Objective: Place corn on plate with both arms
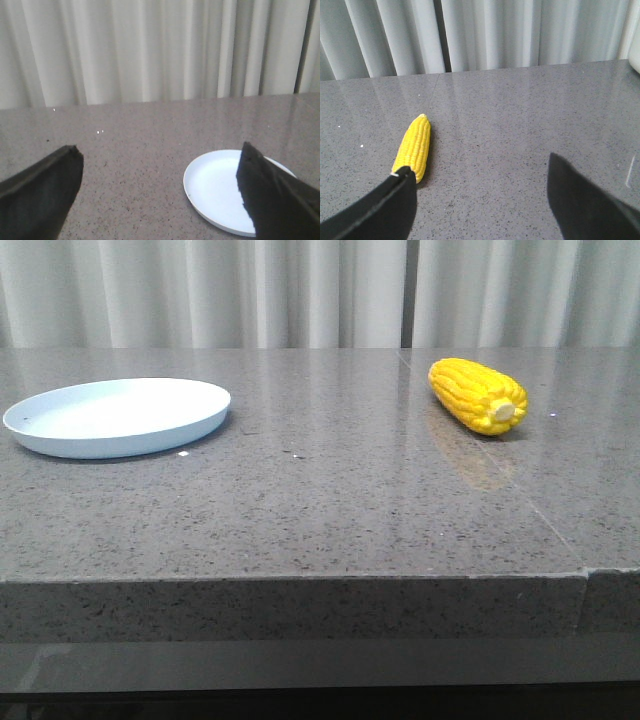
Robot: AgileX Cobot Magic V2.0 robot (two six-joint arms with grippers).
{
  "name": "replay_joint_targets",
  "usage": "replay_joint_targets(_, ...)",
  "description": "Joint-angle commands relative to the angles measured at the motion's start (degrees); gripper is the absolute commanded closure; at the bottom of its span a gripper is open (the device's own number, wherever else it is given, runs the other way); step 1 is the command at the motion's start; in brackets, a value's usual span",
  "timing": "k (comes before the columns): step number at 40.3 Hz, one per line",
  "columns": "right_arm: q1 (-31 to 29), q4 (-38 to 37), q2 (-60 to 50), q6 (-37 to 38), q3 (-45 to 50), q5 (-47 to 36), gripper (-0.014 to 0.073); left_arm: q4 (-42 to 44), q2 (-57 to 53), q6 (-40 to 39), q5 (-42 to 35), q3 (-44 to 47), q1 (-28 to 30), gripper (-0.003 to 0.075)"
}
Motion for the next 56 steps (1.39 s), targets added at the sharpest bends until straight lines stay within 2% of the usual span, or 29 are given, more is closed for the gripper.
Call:
replay_joint_targets(1, -0.3, -0.2, 0.9, -0.3, -1.9, -4.5, 0.0023, -1.0, 5.8, -0.4, -1.2, -4.0, 0.0, 0.0135)
replay_joint_targets(11, -0.3, -0.2, 0.9, -0.3, -1.9, -4.5, 0.0023, -3.7, 26.8, 0.3, 13.6, -17.9, -0.8, 0.0135)
replay_joint_targets(18, -0.3, -0.2, 0.9, -0.3, -1.9, -4.5, 0.0023, -3.7, 40.2, 2.6, 18.7, -26.1, -3.9, 0.0135)
replay_joint_targets(25, -0.3, -0.2, 0.9, -0.3, -1.9, -4.5, 0.0023, -3.7, 53.4, 2.6, 26.8, -35.1, -4.3, 0.0135)
replay_joint_targets(39, -0.3, -0.2, 0.9, -0.3, -1.9, -4.5, 0.0023, -4.7, 69.4, 2.6, 30.2, -47.0, -4.3, 0.0139)
replay_joint_targets(48, -0.3, -0.2, 0.9, -0.3, -1.9, -4.5, 0.0023, -5.9, 74.2, 2.6, 30.0, -48.4, -4.3, 0.0246)
replay_joint_targets(56, -0.3, -0.2, 0.9, -0.3, -1.9, -4.5, 0.0023, -6.1, 74.6, 2.6, 29.9, -48.4, -4.3, 0.039)
